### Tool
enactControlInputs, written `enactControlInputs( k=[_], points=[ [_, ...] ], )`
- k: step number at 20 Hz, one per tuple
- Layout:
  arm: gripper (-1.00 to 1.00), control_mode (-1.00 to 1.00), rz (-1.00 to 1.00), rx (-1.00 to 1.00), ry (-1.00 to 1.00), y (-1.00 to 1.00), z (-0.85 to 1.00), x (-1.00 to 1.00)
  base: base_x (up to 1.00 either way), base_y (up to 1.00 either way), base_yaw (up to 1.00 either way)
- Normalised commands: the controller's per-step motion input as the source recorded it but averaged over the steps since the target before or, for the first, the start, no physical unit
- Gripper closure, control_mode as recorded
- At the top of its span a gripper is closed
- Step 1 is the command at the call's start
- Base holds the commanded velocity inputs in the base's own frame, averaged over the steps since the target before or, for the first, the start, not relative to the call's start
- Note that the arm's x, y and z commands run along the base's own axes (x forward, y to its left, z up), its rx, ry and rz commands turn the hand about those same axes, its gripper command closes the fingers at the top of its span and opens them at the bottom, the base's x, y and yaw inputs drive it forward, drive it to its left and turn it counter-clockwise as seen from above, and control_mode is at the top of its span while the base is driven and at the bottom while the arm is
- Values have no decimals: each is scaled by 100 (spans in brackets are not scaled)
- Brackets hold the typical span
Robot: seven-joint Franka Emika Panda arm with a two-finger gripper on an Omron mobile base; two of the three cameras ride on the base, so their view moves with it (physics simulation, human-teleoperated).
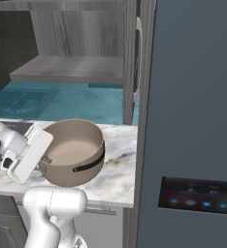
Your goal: Pick the kettle from the cabinet and place it on a stove burner. Then pick the pot from the counter and place it on another stove burner. Finally, turn both burners on.
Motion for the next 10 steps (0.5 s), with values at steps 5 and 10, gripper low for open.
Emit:
enactControlInputs(
  k=[5,10],
  points=[
    [100,-100,0,0,-7,-9,19,-34,0,0,0],
    [100,-100,0,0,-7,-7,11,-30,0,0,0]
  ],
)
